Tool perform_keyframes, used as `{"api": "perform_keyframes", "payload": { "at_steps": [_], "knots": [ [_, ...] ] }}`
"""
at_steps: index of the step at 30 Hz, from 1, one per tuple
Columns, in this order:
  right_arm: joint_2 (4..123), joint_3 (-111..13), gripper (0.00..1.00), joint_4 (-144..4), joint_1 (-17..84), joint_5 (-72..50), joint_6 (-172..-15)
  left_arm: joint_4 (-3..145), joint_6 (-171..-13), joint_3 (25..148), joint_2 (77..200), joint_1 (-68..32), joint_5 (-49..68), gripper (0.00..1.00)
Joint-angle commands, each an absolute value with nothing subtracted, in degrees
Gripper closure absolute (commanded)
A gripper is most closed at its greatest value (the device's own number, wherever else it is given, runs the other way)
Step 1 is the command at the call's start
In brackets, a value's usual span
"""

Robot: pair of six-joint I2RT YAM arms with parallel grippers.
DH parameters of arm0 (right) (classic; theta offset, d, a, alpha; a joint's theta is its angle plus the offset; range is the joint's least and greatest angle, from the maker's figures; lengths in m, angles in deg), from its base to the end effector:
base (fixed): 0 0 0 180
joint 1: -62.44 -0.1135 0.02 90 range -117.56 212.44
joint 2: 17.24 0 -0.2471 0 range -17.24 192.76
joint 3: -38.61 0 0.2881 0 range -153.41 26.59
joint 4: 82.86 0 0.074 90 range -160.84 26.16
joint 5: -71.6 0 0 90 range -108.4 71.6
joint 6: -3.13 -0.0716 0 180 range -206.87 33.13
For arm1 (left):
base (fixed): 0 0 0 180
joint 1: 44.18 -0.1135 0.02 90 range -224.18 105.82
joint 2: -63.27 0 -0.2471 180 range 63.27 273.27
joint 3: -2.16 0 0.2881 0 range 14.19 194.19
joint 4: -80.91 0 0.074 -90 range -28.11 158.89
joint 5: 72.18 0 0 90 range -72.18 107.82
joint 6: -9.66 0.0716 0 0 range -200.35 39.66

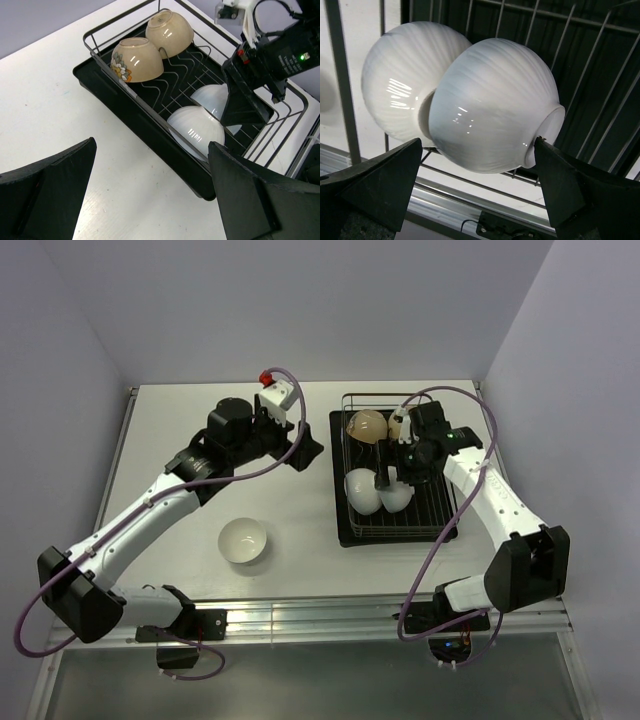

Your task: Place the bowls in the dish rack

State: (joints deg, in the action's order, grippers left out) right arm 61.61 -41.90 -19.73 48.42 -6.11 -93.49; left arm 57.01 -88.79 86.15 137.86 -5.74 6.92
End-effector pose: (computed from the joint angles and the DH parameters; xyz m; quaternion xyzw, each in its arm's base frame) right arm 0.3155 0.0945 0.2378 -0.0885 0.9599 0.1460 0.2224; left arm 0.2879 -0.2458 0.3626 0.2598 0.7453 -0.3114 0.5293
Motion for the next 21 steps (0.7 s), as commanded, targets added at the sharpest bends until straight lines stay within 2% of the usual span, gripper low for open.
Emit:
{"api": "perform_keyframes", "payload": {
  "at_steps": [1, 12, 21],
  "knots": [
    [59.31, -45.47, 0.0, -19.6, 47.94, -4.6, -93.99, 57.03, -88.96, 85.64, 135.52, -6.12, 4.99, 0.01],
    [55.63, -49.52, 0.0, -19.43, 48.2, -5.04, -91.1, 41.04, -78.44, 83.71, 131.66, -12.62, -5.9, 0.01],
    [54.91, -55.84, 0.0, -19.25, 49.78, -0.74, -87.58, 20.22, -60.51, 82.39, 132.79, -26.76, -19.35, 0.01]
  ]
}}
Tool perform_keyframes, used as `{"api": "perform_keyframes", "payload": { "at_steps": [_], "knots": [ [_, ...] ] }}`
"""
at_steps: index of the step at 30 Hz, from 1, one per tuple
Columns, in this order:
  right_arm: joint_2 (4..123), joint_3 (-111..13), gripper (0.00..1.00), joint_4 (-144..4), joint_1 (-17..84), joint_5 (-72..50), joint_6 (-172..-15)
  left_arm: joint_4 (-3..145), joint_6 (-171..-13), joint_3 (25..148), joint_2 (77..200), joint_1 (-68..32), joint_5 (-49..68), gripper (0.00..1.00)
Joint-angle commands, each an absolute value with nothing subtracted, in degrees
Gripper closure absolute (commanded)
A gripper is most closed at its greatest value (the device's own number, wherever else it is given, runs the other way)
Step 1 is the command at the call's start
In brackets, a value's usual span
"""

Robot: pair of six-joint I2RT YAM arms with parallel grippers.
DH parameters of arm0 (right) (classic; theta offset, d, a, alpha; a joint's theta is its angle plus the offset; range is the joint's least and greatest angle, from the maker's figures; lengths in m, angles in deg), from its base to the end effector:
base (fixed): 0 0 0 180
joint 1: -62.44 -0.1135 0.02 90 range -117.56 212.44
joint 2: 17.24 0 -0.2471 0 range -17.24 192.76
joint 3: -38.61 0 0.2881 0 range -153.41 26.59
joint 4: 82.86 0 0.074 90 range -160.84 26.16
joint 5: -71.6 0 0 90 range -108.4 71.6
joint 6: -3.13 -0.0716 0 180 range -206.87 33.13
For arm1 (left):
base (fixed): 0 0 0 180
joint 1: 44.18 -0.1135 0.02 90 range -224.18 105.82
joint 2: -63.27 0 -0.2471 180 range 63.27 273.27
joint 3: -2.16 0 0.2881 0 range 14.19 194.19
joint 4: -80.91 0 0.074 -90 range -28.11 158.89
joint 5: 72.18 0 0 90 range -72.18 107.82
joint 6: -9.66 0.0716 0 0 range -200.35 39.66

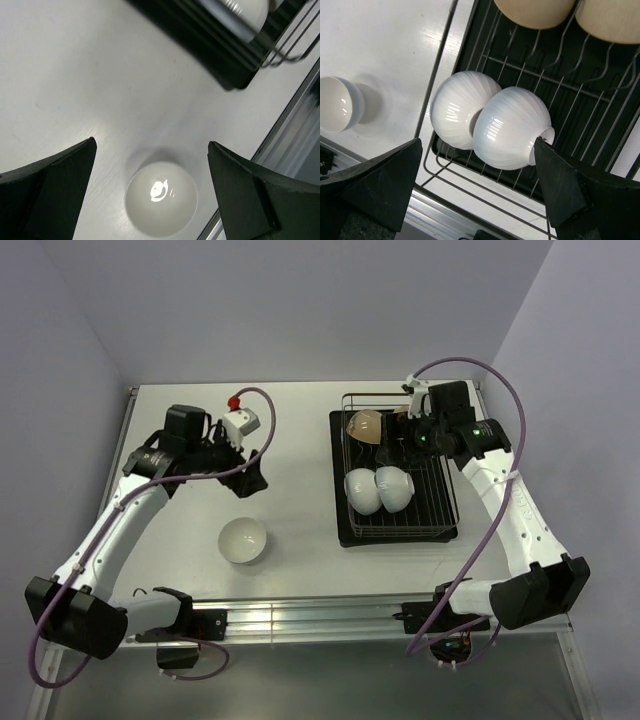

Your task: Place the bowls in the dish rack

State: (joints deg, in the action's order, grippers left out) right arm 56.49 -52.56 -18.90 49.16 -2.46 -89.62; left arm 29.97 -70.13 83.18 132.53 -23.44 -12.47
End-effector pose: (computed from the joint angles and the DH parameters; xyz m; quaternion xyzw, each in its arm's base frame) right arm 0.3107 0.0935 0.3334 -0.1356 0.9113 0.1787 0.3453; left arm 0.2863 -0.1470 0.3175 0.3407 0.8104 -0.2730 0.3908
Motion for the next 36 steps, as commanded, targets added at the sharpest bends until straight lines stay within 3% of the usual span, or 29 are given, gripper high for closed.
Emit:
{"api": "perform_keyframes", "payload": {
  "at_steps": [1, 10, 27, 36],
  "knots": [
    [55.0, -56.11, 0.0, -19.25, 49.87, -0.47, -87.49, 19.24, -59.09, 81.35, 133.14, -27.47, -19.53, 0.02],
    [57.46, -59.36, 0.0, -18.29, 50.4, 0.85, -89.6, 12.99, -44.14, 75.46, 138.5, -32.22, -17.61, 0.06],
    [54.3, -57.61, 0.0, -20.13, 50.75, 4.45, -89.86, 21.77, -36.14, 63.59, 145.1, -32.22, -3.81, 0.17],
    [53.69, -56.64, 0.0, -21.27, 50.84, 6.56, -91.09, 24.24, -36.05, 61.38, 146.86, -32.14, -5.65, 0.41]
  ]
}}
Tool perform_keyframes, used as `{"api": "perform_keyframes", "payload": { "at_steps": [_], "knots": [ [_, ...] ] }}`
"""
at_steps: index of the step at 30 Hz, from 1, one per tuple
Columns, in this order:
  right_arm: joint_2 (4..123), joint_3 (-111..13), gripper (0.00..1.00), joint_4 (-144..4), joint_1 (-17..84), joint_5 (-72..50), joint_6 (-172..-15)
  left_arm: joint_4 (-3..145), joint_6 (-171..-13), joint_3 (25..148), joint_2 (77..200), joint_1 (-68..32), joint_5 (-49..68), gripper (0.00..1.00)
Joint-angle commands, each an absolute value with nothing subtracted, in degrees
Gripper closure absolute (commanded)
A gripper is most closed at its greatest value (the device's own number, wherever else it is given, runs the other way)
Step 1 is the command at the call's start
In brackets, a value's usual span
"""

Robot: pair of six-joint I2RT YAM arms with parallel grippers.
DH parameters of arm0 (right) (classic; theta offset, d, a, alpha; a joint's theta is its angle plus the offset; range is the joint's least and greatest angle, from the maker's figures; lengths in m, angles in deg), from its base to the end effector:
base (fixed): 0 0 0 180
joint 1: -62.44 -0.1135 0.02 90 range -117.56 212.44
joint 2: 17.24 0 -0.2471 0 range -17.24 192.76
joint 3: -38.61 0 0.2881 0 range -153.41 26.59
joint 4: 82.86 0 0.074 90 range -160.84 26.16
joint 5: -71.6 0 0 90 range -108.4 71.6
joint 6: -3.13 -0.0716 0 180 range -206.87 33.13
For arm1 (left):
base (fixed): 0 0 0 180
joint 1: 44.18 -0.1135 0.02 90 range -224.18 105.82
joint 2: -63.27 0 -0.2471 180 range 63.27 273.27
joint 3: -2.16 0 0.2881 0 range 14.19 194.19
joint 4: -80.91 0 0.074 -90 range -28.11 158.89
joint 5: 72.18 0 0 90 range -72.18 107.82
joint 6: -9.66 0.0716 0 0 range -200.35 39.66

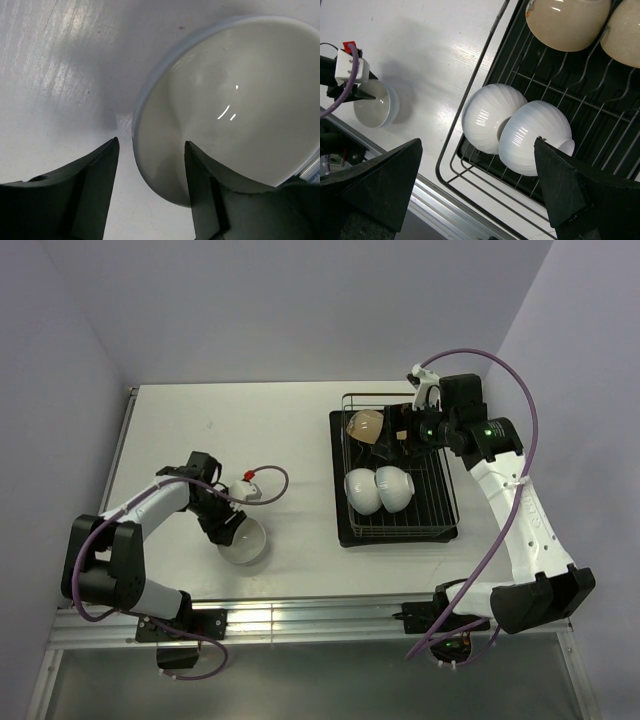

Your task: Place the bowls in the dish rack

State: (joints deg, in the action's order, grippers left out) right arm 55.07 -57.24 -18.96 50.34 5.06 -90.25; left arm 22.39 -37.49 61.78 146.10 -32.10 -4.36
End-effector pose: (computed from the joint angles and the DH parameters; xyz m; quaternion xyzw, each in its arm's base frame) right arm 0.3025 0.0940 0.3735 -0.1527 0.8796 0.2382 0.3824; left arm 0.2624 -0.0838 0.1063 0.4637 0.8621 -0.1662 0.1191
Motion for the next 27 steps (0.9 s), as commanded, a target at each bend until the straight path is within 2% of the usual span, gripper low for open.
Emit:
{"api": "perform_keyframes", "payload": {
  "at_steps": [1, 6, 9, 12, 13, 14, 17, 22, 27],
  "knots": [
    [53.69, -56.73, 0.0, -21.18, 50.92, 6.73, -91.27, 24.33, -35.96, 61.21, 147.21, -32.14, -5.91, 0.45],
    [53.51, -56.47, 0.0, -21.18, 51.36, 7.09, -91.27, 25.64, -37.1, 61.03, 147.91, -32.14, -7.49, 0.57],
    [53.25, -56.03, 0.0, -21.27, 51.98, 8.05, -91.79, 25.47, -37.72, 61.47, 147.21, -32.14, -9.6, 0.69],
    [52.98, -55.41, 0.0, -22.32, 52.94, 9.9, -93.02, 25.21, -39.29, 62.61, 146.07, -32.14, -12.58, 0.87],
    [52.81, -55.32, 0.0, -22.85, 53.21, 10.42, -93.29, 25.29, -40.0, 63.14, 145.72, -32.14, -13.03, 0.97],
    [52.89, -55.23, 0.0, -23.11, 53.47, 11.65, -93.81, 25.64, -42.35, 63.66, 145.37, -32.14, -13.64, 1.0],
    [53.07, -56.37, 0.0, -23.38, 55.23, 13.59, -93.64, 26.96, -47.46, 66.3, 143.96, -32.14, -16.8, 1.0],
    [53.59, -57.17, 0.0, -24.26, 61.98, 24.74, -95.13, 30.99, -58.17, 72.1, 140.97, -32.14, -21.81, 1.0],
    [55.36, -60.06, 0.0, -22.5, 65.51, 31.16, -94.78, 35.48, -68.81, 79.91, 139.3, -31.0, -21.3, 1.0]
  ]
}}
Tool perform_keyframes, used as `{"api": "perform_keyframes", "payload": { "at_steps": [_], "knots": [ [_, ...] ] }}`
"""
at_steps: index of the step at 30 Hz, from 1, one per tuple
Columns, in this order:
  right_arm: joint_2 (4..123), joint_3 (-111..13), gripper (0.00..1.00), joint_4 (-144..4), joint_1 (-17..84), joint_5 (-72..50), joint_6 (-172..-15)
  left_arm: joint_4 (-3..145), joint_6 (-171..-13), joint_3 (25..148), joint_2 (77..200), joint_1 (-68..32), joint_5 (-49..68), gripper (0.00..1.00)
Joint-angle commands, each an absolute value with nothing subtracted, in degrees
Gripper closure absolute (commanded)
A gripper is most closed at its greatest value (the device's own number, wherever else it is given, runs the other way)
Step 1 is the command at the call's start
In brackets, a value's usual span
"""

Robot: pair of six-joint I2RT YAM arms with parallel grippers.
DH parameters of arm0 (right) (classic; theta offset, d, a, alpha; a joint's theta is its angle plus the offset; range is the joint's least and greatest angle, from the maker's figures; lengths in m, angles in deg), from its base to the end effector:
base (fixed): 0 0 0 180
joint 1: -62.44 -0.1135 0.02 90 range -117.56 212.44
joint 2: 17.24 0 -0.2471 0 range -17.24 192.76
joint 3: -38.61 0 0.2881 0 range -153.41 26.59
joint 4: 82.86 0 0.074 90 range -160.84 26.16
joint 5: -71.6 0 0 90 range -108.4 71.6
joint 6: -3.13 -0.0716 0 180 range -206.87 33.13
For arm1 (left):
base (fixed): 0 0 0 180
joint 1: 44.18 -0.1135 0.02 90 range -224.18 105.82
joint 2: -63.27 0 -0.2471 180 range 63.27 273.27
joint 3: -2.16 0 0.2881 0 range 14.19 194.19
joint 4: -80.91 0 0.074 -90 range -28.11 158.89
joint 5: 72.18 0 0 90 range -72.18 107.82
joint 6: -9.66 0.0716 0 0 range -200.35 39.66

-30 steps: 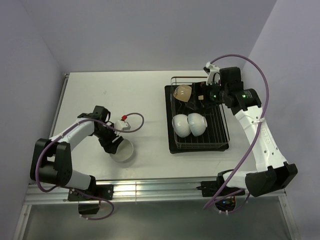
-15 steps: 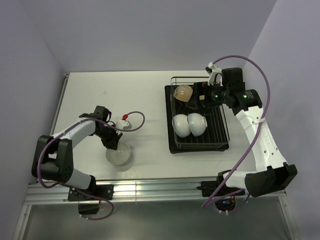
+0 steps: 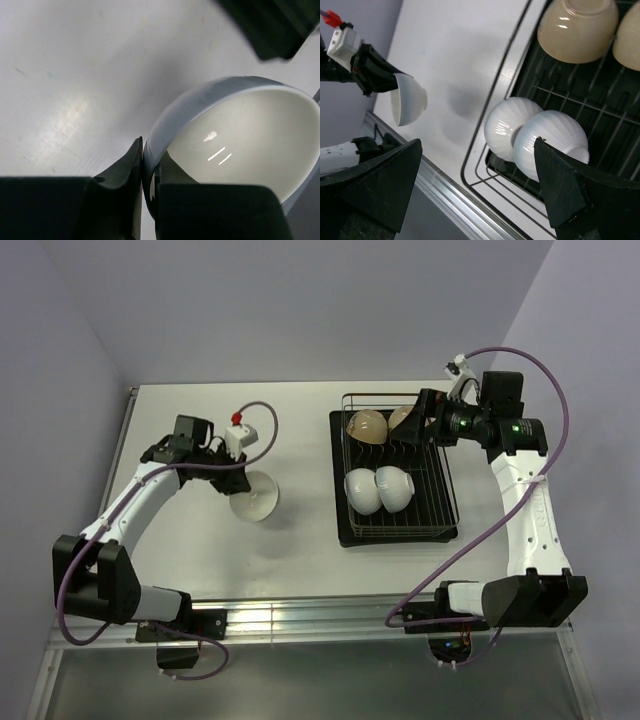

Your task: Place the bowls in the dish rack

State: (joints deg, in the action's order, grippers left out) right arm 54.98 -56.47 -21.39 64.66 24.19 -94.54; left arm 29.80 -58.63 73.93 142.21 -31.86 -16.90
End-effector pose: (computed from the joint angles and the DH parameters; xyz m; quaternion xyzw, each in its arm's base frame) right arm 0.3107 0.0364 0.3816 -0.0845 0.8500 0.3461 0.3880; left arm 0.3120 -0.1099 0.2070 0.3466 0.8541 -0.2647 0.2835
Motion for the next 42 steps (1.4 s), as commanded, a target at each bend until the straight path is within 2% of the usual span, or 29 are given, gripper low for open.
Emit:
{"api": "perform_keyframes", "payload": {
  "at_steps": [1, 8, 16, 42],
  "knots": [
    [55.27, -60.15, 0.0, -22.76, 65.78, 33.0, -95.31, 36.27, -72.57, 81.32, 139.39, -30.64, -20.86, 1.0],
    [53.07, -57.61, 0.0, -27.33, 66.04, 38.81, -98.21, 42.95, -84.56, 94.14, 142.89, -19.84, -9.0, 1.0],
    [50.0, -52.87, 0.0, -30.24, 65.87, 42.16, -102.96, 47.62, -92.99, 102.94, 149.57, -11.49, -5.91, 1.0],
    [49.64, -45.57, 0.0, -38.85, 53.92, 37.85, -112.1, 54.29, -101.17, 104.01, 152.4, -7.09, -10.65, 1.0]
  ]
}}
